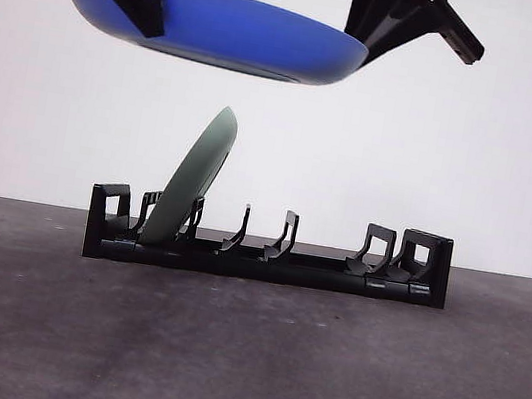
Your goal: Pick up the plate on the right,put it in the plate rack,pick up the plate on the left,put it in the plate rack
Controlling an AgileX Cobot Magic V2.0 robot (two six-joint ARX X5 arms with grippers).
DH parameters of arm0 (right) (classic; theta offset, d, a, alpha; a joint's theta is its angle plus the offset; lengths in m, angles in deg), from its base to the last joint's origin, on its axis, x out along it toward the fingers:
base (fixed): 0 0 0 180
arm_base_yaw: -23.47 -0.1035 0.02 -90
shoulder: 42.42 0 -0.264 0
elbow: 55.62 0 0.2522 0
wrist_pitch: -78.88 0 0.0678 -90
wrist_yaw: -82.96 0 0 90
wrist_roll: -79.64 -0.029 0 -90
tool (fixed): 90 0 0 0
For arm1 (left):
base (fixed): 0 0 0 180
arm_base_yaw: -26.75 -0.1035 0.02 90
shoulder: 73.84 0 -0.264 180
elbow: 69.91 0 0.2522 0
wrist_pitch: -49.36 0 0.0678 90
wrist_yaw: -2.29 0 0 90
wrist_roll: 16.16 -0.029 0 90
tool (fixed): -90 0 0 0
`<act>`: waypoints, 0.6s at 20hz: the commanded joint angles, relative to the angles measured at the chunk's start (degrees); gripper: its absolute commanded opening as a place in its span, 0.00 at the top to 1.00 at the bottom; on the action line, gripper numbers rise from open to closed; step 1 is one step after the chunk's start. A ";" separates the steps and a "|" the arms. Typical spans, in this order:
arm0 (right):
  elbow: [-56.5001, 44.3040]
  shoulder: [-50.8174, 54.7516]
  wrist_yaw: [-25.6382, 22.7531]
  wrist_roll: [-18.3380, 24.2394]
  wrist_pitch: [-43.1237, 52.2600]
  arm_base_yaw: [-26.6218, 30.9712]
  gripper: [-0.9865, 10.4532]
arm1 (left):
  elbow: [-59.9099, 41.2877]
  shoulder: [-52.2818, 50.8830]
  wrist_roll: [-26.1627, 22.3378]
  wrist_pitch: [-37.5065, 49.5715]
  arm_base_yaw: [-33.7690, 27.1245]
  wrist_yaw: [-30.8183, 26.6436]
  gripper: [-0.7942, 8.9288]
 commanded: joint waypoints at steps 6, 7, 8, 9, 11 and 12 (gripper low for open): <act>0.39 0.20 0.02 0.24 0.33 0.00 0.92 | 0.00 0.26 1.27 -0.15 0.28 2.40 0.93; 0.39 0.20 0.02 0.35 0.31 0.00 0.92 | 0.00 0.26 2.25 0.13 0.28 3.48 0.93; 0.42 0.20 0.00 0.50 0.31 0.00 0.90 | 0.00 0.26 2.58 0.28 0.28 4.74 0.93; 0.44 0.22 0.00 0.72 0.35 0.00 0.86 | 0.00 0.26 2.75 0.59 0.28 5.92 0.93; 0.76 0.68 -0.07 1.36 0.87 0.11 0.72 | 0.00 0.26 3.74 1.90 0.28 7.67 0.93; 1.07 1.31 -0.17 1.51 1.38 0.42 0.68 | 0.00 0.26 4.31 2.78 0.26 9.09 0.93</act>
